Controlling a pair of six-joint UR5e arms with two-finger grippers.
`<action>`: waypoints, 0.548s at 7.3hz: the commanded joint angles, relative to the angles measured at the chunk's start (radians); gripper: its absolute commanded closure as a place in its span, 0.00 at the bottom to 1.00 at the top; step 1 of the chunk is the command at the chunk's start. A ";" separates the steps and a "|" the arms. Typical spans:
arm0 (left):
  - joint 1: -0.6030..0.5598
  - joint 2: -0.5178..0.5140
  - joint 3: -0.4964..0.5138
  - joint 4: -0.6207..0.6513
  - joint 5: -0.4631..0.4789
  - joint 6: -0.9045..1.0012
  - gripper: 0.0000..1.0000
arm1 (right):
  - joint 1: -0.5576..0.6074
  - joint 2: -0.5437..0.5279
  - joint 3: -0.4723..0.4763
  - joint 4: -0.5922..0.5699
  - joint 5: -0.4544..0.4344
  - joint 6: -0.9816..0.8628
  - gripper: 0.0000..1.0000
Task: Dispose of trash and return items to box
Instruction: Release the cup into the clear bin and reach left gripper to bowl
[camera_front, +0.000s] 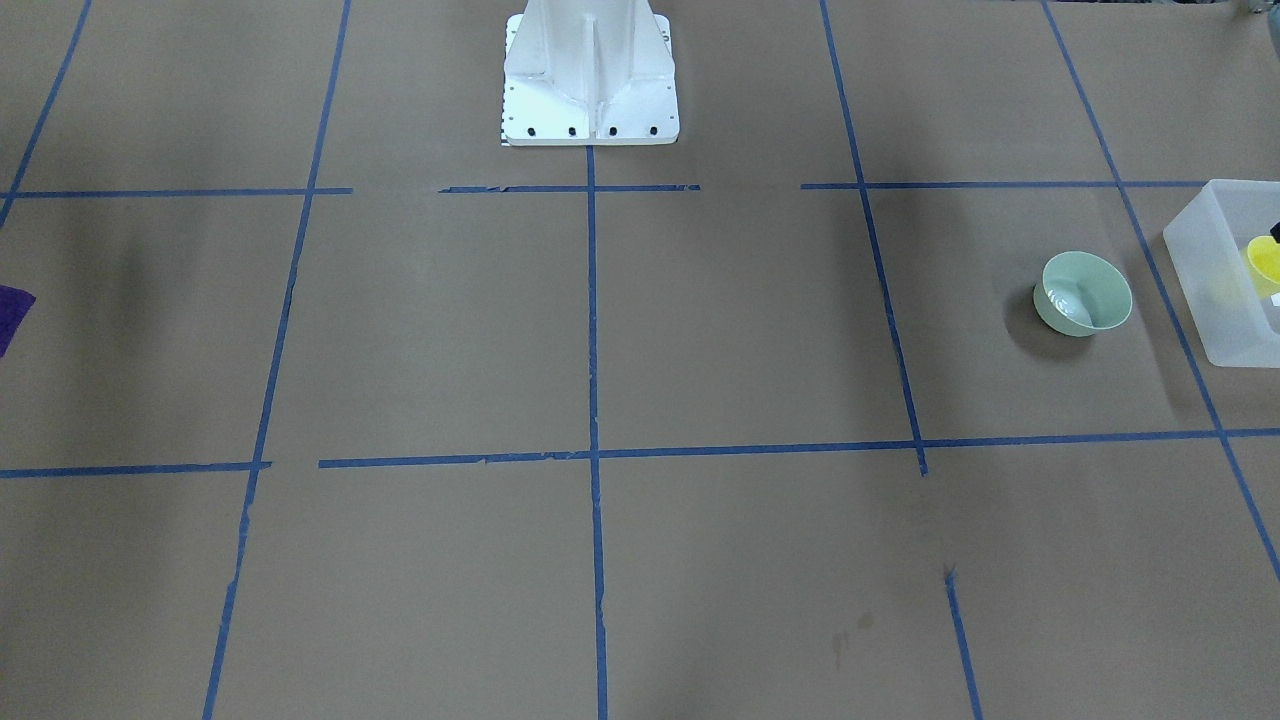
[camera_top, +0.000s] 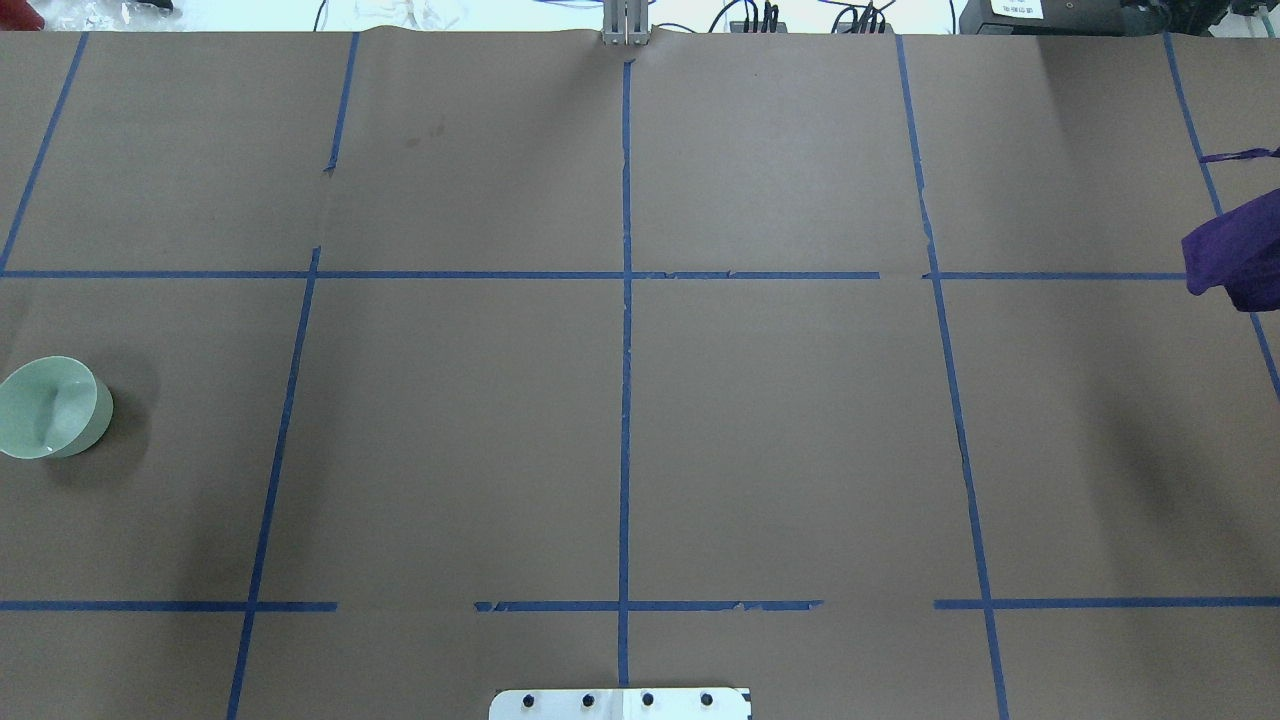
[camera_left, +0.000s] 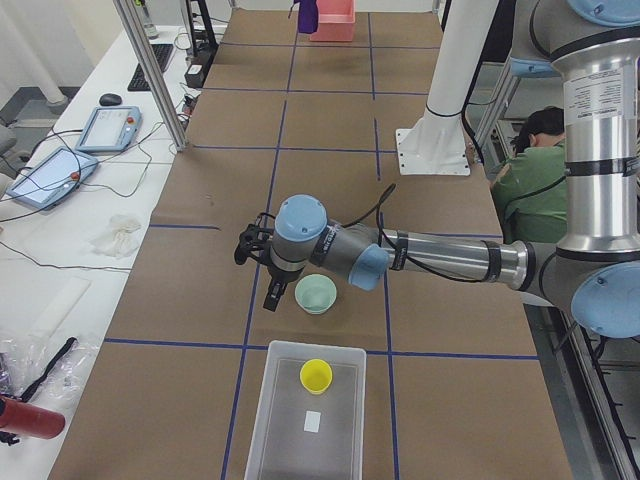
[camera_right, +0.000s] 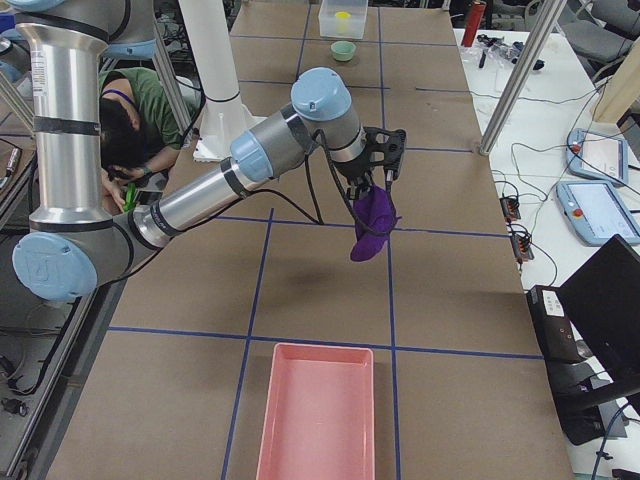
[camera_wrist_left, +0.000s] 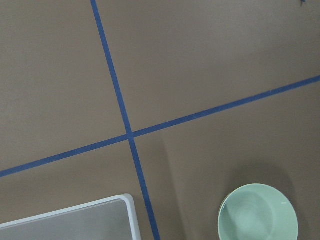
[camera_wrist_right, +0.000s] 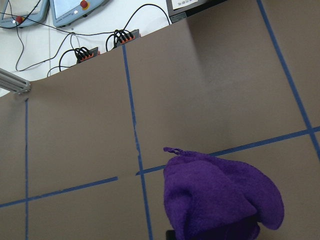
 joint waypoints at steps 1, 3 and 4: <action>0.202 0.059 0.099 -0.399 0.087 -0.343 0.00 | 0.060 0.004 -0.010 -0.181 -0.070 -0.298 1.00; 0.334 0.074 0.208 -0.592 0.204 -0.481 0.01 | 0.134 0.007 -0.039 -0.269 -0.084 -0.488 1.00; 0.356 0.074 0.239 -0.592 0.224 -0.483 0.01 | 0.157 0.009 -0.047 -0.309 -0.101 -0.555 1.00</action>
